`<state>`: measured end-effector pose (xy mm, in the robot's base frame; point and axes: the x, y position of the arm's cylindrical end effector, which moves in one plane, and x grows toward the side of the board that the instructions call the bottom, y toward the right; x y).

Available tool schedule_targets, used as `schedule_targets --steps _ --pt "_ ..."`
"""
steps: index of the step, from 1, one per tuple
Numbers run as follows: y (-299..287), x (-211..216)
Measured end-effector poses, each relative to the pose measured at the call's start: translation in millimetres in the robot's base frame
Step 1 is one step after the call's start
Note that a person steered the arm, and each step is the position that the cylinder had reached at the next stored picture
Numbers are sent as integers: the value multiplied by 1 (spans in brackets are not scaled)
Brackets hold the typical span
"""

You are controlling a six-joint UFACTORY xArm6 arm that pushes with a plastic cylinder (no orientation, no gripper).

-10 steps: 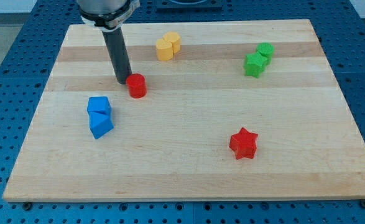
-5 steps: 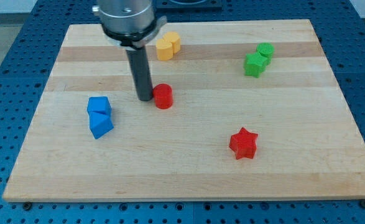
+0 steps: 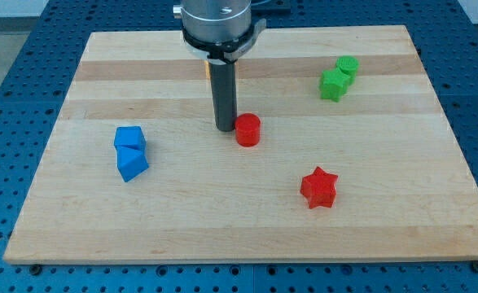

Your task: Push the red circle to the red star

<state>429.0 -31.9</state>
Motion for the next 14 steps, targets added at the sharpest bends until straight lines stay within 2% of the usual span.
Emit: schedule_targets --steps 1,7,11,14 --pt "18 1" --pt "35 -1" --pt "86 3" --pt "49 35"
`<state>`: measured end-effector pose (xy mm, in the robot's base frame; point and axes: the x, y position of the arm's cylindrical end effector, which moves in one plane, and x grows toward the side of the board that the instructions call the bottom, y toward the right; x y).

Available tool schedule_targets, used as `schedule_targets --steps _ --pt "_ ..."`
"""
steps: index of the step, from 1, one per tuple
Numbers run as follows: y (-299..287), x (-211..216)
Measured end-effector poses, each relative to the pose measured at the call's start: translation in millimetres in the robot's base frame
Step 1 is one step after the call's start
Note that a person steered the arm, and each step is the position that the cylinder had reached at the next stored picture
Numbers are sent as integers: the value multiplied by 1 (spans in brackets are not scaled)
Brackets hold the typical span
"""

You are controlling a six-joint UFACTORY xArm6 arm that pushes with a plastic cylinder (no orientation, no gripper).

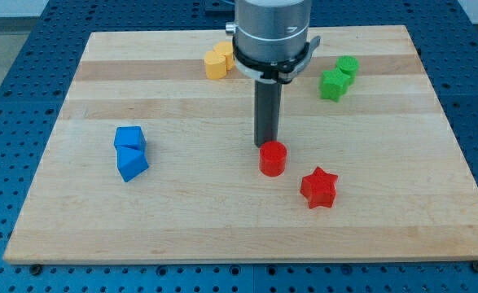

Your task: Push the red circle to the red star

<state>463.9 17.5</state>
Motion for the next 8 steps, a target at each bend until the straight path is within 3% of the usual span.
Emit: schedule_targets --steps 3,5,8 --pt "-40 16" --pt "3 17" --pt "16 27"
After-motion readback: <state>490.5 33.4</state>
